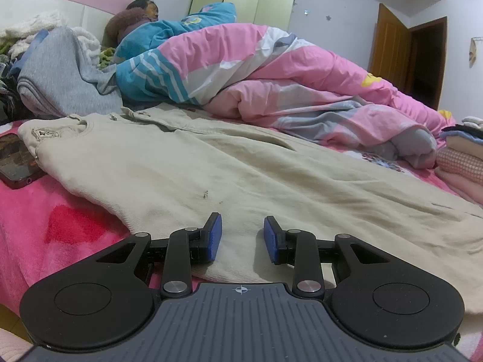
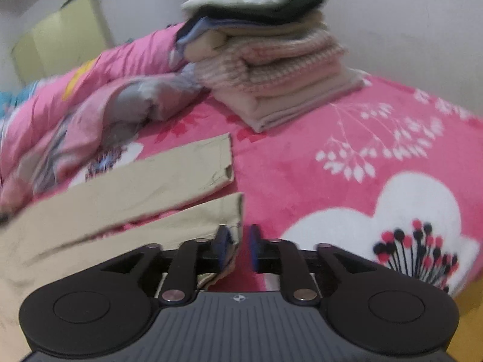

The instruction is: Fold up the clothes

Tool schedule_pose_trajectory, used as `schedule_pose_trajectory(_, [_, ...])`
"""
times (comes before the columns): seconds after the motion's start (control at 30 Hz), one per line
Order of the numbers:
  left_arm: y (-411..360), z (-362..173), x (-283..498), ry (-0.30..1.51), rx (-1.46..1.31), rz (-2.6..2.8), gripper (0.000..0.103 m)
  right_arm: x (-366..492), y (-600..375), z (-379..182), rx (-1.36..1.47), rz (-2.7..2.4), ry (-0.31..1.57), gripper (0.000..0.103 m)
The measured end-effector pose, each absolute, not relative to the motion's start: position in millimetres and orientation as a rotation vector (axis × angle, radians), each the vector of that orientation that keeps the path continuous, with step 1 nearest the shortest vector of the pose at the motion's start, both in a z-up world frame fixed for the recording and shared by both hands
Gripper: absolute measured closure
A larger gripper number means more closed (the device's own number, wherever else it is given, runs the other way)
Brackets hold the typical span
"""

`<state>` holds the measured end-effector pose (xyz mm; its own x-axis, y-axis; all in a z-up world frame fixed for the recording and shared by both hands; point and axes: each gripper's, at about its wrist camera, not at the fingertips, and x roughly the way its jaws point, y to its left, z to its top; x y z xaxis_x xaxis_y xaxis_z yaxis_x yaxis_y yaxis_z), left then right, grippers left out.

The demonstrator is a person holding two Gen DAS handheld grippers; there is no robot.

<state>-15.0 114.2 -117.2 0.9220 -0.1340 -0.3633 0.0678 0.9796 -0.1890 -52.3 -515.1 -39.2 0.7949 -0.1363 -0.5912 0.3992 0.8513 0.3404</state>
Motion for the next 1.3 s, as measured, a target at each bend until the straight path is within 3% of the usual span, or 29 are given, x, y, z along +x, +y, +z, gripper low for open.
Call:
schedule_pose_trajectory(0.27, [113.4, -117.0, -15.0, 0.384, -0.177, -0.102, 0.072, -83.2, -514.7, -37.9, 0.670, -0.184, 0.608, 0.067])
schedule_pose_trajectory(0.43, [112.7, -116.8, -14.9, 0.384, -0.174, -0.101, 0.072, -82.6, -491.2, -47.6, 0.638, -0.143, 0.688, 0.069])
schedule_pose_trajectory(0.53, [112.8, -117.2, -15.3, 0.383, -0.170, -0.101, 0.072, -82.5, -486.5, -53.7, 0.640, -0.134, 0.692, 0.079])
schedule_pose_trajectory(0.6, [112.8, -117.3, -15.7, 0.382, -0.168, -0.101, 0.072, -83.4, -486.2, -55.6, 0.651, -0.118, 0.683, 0.091])
schedule_pose_trajectory(0.77, [112.5, -117.2, -15.7, 0.382, -0.165, -0.098, 0.072, -89.6, -491.8, -45.0, 0.662, -0.097, 0.626, 0.103])
schedule_pose_trajectory(1.1, [113.8, -116.9, -14.9, 0.382, -0.166, -0.099, 0.072, -98.9, -510.8, -17.3, 0.583, -0.189, 0.531, 0.103])
schedule_pose_trajectory(1.3, [113.7, -116.7, -14.6, 0.382, -0.167, -0.100, 0.072, -95.9, -513.7, -38.4, 0.702, -0.125, 0.614, 0.100])
